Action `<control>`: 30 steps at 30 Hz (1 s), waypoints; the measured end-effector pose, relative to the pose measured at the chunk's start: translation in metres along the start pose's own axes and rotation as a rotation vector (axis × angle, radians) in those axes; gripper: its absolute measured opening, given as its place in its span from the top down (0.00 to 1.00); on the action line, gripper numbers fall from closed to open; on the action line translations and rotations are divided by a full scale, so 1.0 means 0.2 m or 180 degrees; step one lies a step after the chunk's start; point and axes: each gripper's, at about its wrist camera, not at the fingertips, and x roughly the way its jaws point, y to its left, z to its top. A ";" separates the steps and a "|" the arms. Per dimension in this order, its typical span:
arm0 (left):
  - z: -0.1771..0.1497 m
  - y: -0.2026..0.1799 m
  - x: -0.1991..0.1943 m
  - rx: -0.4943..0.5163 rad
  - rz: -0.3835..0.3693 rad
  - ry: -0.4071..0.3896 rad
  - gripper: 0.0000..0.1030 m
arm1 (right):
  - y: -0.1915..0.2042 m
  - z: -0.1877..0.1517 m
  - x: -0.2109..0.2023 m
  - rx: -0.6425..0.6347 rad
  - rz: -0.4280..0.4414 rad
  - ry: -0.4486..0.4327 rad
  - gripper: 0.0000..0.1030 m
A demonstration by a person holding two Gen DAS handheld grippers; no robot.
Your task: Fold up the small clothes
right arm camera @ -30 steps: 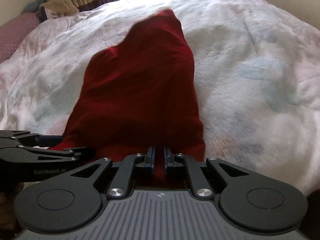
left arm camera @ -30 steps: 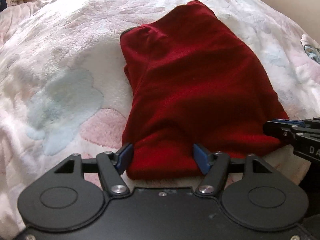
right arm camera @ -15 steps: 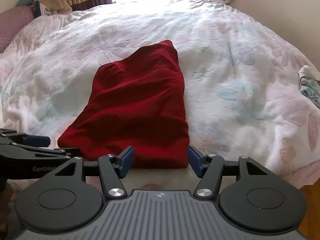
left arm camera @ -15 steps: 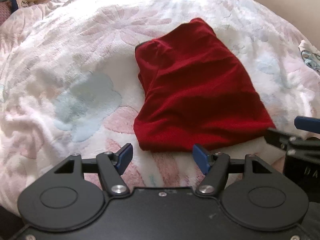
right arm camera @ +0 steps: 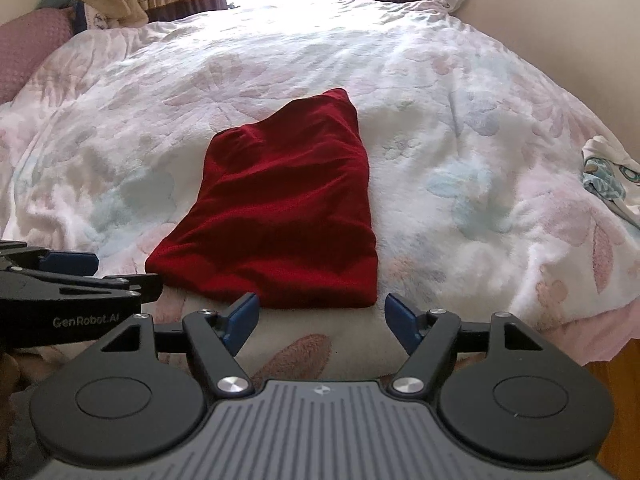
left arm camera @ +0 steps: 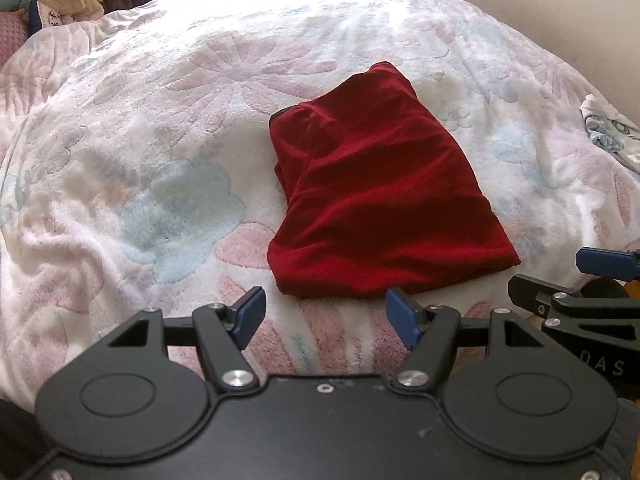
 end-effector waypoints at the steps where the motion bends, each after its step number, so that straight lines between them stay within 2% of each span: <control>1: 0.00 0.00 0.00 -0.0001 0.0002 0.0005 0.34 | 0.00 0.00 0.00 -0.0008 -0.0013 0.0015 0.18; 30: -0.02 0.00 0.00 0.0022 0.0000 0.0053 0.34 | -0.03 -0.01 0.01 0.0029 -0.0003 0.0048 0.18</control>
